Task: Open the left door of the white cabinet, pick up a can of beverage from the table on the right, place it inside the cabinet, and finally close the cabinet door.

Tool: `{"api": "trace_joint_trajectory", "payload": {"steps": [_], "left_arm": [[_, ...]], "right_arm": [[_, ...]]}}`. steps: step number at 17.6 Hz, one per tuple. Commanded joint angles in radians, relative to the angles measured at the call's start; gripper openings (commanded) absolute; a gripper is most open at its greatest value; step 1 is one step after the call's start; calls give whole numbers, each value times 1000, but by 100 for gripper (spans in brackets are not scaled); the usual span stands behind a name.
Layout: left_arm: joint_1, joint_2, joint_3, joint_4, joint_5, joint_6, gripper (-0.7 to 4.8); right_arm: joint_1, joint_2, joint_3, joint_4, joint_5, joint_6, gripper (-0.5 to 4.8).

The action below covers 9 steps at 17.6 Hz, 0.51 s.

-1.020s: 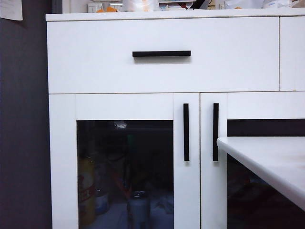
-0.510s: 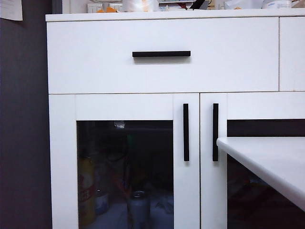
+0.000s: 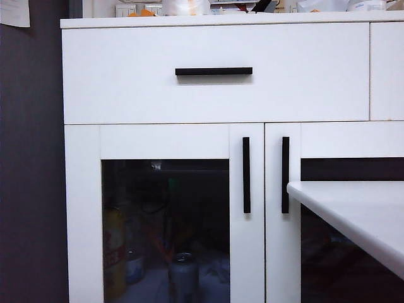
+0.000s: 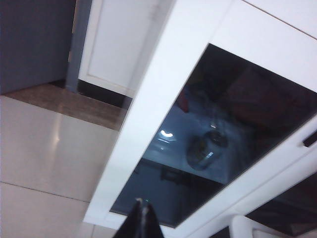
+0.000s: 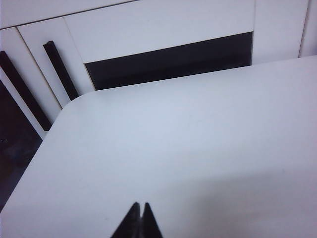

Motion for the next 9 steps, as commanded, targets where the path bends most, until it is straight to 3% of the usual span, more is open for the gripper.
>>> {"api": "trace_joint_trajectory", "payload": {"steps": [1, 9], "left_arm": [[-1, 0, -48, 155, 8, 4, -5], [0, 0, -48, 148, 13, 4, -5]], "right_arm": [[-2, -1, -3, 12, -3, -3, 13], [-3, -1, -3, 12, -2, -3, 13]]}}
